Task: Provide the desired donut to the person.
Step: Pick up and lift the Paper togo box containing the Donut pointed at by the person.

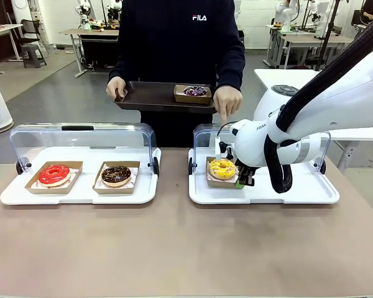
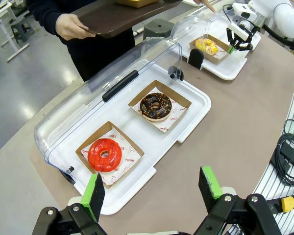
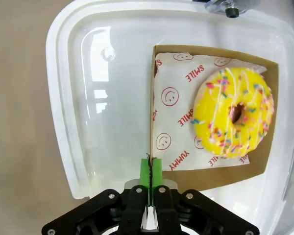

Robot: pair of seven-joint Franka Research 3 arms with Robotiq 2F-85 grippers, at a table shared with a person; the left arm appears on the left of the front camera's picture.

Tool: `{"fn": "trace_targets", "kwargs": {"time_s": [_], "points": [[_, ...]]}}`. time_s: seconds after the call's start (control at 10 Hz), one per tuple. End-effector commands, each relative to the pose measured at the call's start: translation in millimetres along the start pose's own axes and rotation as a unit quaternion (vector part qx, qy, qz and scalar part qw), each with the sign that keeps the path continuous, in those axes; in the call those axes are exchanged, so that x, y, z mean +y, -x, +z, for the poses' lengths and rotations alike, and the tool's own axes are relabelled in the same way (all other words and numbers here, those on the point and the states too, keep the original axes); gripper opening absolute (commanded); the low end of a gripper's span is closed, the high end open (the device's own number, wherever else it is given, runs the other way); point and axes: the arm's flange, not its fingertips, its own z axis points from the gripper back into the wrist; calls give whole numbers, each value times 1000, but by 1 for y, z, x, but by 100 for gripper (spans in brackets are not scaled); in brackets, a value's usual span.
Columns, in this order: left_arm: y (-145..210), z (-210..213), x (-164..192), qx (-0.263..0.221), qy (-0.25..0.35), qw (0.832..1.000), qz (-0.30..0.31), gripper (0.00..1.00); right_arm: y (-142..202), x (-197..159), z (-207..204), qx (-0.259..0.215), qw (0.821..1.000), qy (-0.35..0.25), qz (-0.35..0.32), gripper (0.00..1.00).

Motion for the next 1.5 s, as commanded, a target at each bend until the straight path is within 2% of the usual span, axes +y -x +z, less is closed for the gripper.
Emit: {"fn": "trace_targets", "kwargs": {"time_s": [0.0, 0.3, 0.7, 0.9, 1.2, 1.3, 1.4], "points": [[1, 0, 1, -3, 3, 1000, -1, 100, -3, 1, 3, -1, 1000, -2, 1, 0], [1, 0, 1, -3, 3, 1000, -1, 100, 7, 31, 45, -27, 999, 15, 16, 0], [1, 0, 1, -3, 3, 1000, -1, 100, 30, 123, 124, -32, 995, 53, 73, 0], [1, 0, 1, -3, 3, 1000, -1, 100, 26, 162, 164, -40, 990, 81, 112, 0], [1, 0, 1, -3, 3, 1000, -1, 100, 16, 175, 211, -47, 983, 131, 122, 0], [1, 0, 1, -3, 3, 1000, -1, 100, 2, 153, 207, -54, 986, 117, 104, 0], [1, 0, 1, -3, 3, 1000, -1, 100, -3, 144, 226, -48, 984, 122, 124, 0]]}}
